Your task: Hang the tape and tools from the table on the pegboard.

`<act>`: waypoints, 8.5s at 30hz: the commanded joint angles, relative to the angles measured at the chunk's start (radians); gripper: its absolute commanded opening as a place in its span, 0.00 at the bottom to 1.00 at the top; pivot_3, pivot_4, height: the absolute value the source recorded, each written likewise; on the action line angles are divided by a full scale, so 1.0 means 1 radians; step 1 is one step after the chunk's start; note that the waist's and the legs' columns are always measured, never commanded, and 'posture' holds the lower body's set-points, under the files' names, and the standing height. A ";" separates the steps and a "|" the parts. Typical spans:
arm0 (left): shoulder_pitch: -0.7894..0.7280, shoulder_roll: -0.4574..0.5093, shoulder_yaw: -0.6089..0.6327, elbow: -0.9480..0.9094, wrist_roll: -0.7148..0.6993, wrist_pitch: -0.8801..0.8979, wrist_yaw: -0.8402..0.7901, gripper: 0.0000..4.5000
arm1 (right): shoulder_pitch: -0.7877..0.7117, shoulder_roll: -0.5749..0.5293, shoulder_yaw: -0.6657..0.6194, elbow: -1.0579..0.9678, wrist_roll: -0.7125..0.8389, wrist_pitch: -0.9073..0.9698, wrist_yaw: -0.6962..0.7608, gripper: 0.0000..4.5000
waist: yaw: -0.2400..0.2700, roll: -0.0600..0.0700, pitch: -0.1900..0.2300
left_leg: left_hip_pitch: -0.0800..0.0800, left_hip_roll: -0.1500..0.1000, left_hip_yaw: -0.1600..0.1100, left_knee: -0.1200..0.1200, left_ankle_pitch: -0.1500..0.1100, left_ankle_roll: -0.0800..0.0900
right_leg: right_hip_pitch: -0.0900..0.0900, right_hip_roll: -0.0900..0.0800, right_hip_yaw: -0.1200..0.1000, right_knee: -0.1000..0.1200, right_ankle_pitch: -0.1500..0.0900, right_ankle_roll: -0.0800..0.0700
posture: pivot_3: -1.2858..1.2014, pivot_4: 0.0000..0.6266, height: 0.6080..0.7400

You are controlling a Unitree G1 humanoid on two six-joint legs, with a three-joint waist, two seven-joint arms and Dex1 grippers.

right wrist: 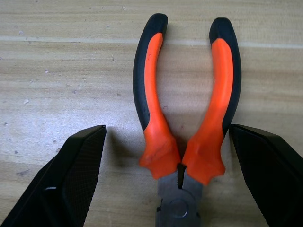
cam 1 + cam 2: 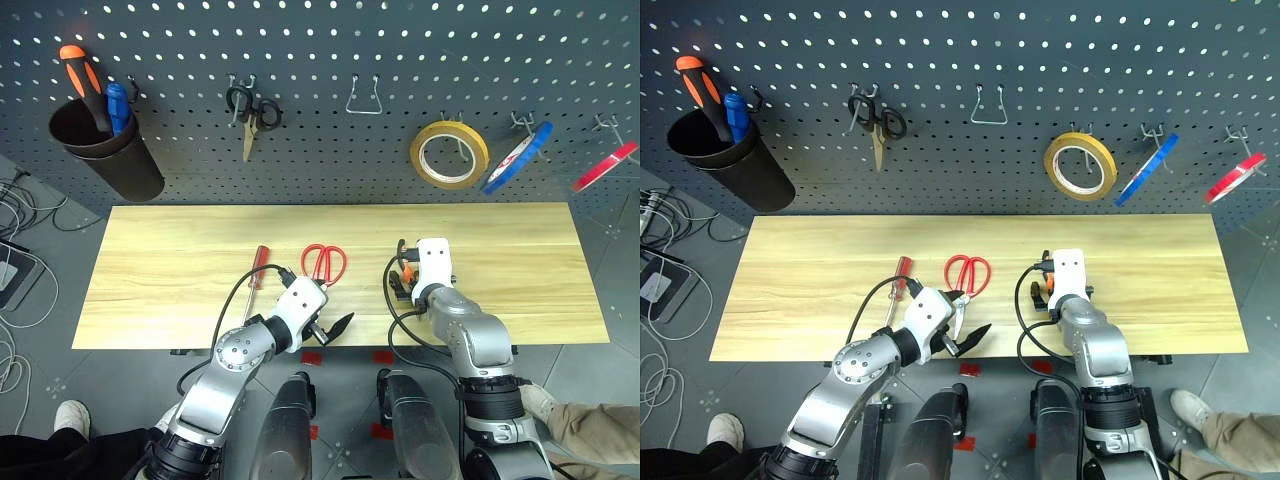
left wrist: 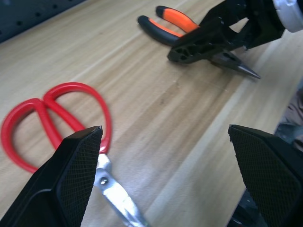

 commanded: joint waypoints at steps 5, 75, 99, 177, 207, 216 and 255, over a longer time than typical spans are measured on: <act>-0.009 -0.009 0.002 -0.021 -0.004 -0.007 0.009 1.00 | -0.001 -0.011 -0.002 0.004 -0.010 -0.009 0.000 0.52 | 0.001 0.000 0.001 | 0.000 0.000 0.000 0.000 0.000 0.000 | 0.000 0.000 0.000 0.000 0.000 0.000 | 0.58 0.75 1.00; -0.299 -0.210 0.218 -0.122 -0.173 0.060 0.255 1.00 | -0.474 0.088 0.003 0.359 -0.058 -1.231 0.001 0.52 | 0.056 -0.013 -0.196 | 0.001 -0.001 0.000 -0.012 0.013 -0.020 | 0.001 0.000 -0.006 -0.007 0.001 0.000 | 0.62 0.23 1.00; -0.330 -0.183 0.221 -0.125 -0.182 0.109 0.257 1.00 | -0.644 0.092 -0.021 0.835 -0.180 -1.584 -0.228 0.52 | 0.079 -0.013 -0.196 | 0.001 -0.001 0.000 -0.012 0.013 -0.020 | 0.001 0.000 -0.006 -0.006 0.001 -0.001 | 0.65 0.33 1.00; -0.177 -0.234 0.168 -0.069 -0.185 0.328 0.361 1.00 | 0.145 -0.144 0.134 -0.247 0.096 -0.778 0.349 0.99 | 0.075 -0.012 -0.194 | 0.004 -0.002 -0.002 -0.013 0.013 -0.018 | 0.004 0.001 -0.005 -0.007 0.001 -0.001 | 0.60 0.40 1.00; -0.203 -0.265 -0.076 0.215 0.063 0.455 0.462 1.00 | 0.399 -0.368 0.224 -0.379 0.181 -0.728 0.645 0.99 | 0.040 -0.017 -0.027 | 0.016 -0.001 -0.005 -0.012 0.008 -0.010 | 0.017 0.000 -0.004 -0.007 0.001 -0.001 | 0.54 0.75 1.00; -0.181 -0.249 -0.118 0.126 0.138 0.556 0.481 1.00 | 0.368 -0.325 0.229 -0.352 0.167 -0.729 0.625 0.99 | 0.040 -0.016 0.000 | 0.016 0.000 -0.005 -0.013 0.008 -0.010 | 0.017 0.000 -0.004 -0.008 0.001 -0.001 | 0.55 0.78 1.00; -0.163 -0.106 -0.044 0.010 0.175 0.303 0.393 0.07 | 0.310 -0.284 0.192 -0.318 0.192 -0.794 0.624 1.00 | 0.046 -0.015 0.017 | 0.012 0.009 -0.004 -0.015 0.012 -0.018 | 0.012 0.000 -0.005 -0.009 0.000 0.000 | 0.56 0.58 1.00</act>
